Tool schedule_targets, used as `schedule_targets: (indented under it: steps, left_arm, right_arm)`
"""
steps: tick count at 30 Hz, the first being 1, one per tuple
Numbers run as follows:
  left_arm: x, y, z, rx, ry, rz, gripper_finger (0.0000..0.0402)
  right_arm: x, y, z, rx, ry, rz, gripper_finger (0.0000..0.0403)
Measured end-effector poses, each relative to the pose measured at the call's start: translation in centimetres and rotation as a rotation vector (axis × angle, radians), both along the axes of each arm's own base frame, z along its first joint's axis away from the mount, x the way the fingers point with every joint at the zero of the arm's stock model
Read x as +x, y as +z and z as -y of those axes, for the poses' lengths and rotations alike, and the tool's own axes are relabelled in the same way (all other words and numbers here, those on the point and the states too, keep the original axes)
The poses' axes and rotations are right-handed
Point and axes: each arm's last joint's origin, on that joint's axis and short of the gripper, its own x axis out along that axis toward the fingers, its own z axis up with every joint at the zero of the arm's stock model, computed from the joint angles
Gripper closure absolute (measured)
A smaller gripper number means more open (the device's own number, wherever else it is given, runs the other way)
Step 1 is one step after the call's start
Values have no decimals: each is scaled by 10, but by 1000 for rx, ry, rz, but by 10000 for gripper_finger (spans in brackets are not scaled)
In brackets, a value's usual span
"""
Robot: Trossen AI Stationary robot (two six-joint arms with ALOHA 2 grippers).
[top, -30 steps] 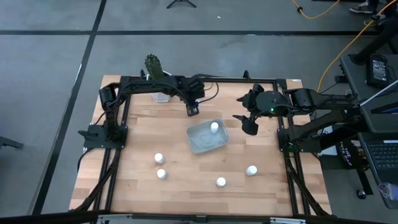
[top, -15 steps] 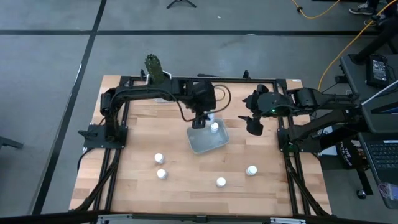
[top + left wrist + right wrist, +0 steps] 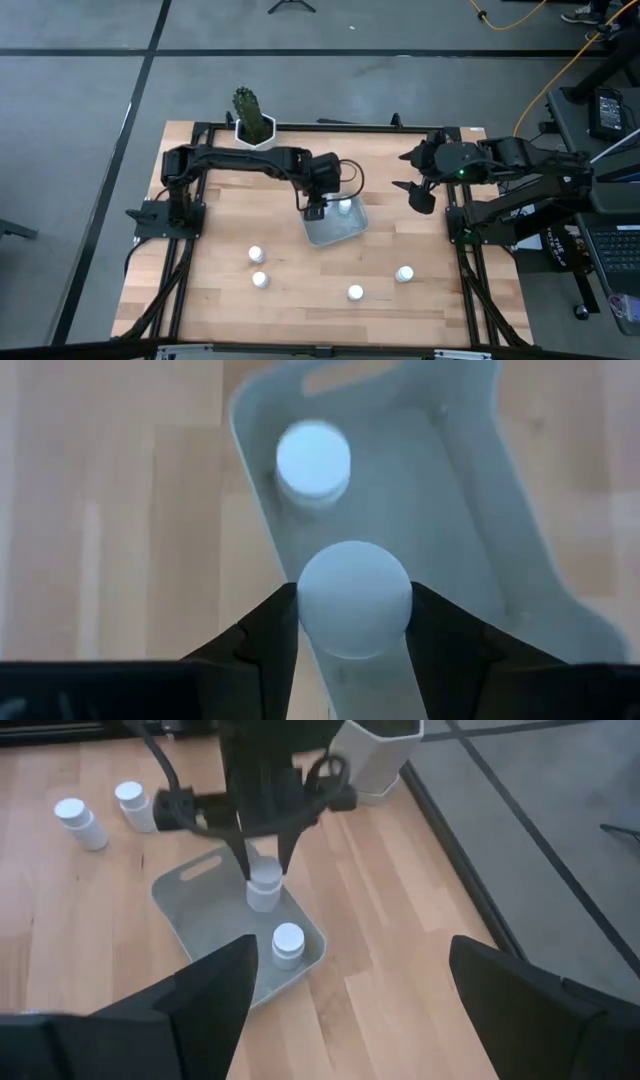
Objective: Pick and place pill bottles into a basket
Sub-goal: Put the white pill bottle into the gray bin
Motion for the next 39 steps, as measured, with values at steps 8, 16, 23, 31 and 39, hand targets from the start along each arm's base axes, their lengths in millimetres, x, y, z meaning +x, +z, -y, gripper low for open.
schedule_targets:
  steps: [8,16,23,31,39]
  left_arm:
    - [1,-27,6,-9,14,51,251]
    - [8,-43,7,-18,18,70,230]
    - [9,-41,7,-29,10,63,125]
    - [14,18,7,14,-61,53,73]
    - [2,90,9,142,-31,7,75]
  right_arm:
    - [0,0,0,12,-10,6,73]
    - [0,0,0,12,-10,6,73]
    - [0,0,0,17,-14,11,73]
    - [1,1,0,23,-18,19,73]
    - [-2,-9,-4,161,48,-97,73]
